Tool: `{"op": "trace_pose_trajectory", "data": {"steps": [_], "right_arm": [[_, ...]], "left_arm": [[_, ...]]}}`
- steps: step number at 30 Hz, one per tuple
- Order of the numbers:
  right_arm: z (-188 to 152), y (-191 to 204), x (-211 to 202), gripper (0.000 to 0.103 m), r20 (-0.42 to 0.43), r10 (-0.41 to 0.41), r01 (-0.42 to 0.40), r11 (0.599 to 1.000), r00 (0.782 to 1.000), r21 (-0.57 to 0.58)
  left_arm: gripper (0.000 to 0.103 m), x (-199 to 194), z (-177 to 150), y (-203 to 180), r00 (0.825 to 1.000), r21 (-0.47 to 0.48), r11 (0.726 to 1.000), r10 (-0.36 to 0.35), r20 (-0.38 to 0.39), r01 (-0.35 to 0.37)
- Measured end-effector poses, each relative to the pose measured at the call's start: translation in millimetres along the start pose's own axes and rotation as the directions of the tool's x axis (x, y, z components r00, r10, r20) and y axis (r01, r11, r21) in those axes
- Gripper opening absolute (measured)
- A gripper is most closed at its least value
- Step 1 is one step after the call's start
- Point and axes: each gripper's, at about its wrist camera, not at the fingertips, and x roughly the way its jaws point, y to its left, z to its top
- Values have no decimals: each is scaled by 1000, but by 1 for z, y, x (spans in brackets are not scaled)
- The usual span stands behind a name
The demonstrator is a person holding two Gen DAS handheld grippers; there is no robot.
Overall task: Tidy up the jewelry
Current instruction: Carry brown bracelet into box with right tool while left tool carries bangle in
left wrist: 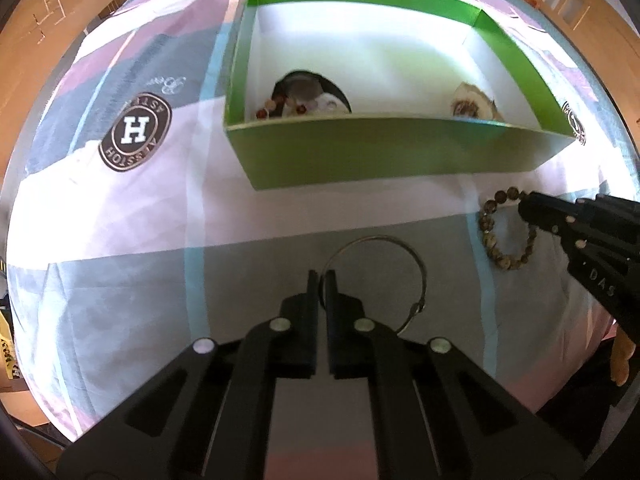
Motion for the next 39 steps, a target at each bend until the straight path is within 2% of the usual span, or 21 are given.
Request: {"op": "trace_pose_trajectory", "data": {"steps": [5, 17, 21, 25, 29, 33, 35, 37, 39], "right_arm": [[2, 2, 20, 7, -29, -10, 10, 1000, 1000, -5], [-6, 0, 5, 7, -4, 10, -10, 1000, 1000, 4], [-5, 3, -19, 7, 52, 40, -39, 999, 998, -8], [3, 1, -48, 7, 117, 82, -78, 996, 990, -36], [7, 12, -83, 7, 225, 80, -65, 995, 971, -70], [18, 11, -116, 7, 336, 94, -78, 995, 937, -62], [23, 6, -129, 7, 399, 100, -89, 995, 911, -47], [32, 2, -132, 7, 446, 110, -106, 994, 888, -35], [42, -2, -126, 7, 459, 107, -113, 994, 882, -15]], "left_arm": [[3, 5, -6, -4, 999, 13, 1000, 27, -21, -27], [3, 9, -6, -12, 1000, 18, 999, 30, -2, -30], [3, -9, -5, -12, 998, 7, 999, 38, 50, -38], [3, -45, -8, -17, 987, 15, 1000, 12, 161, -14], [3, -69, -5, -20, 973, 24, 999, 27, 229, -34], [3, -89, 11, -20, 958, 14, 997, 63, 278, -70], [3, -103, 25, -13, 952, -13, 999, 36, 303, -34], [3, -108, 41, -6, 954, -27, 999, -30, 299, 40], [3, -109, 52, -3, 949, -29, 1000, 1, 316, 8]]}}
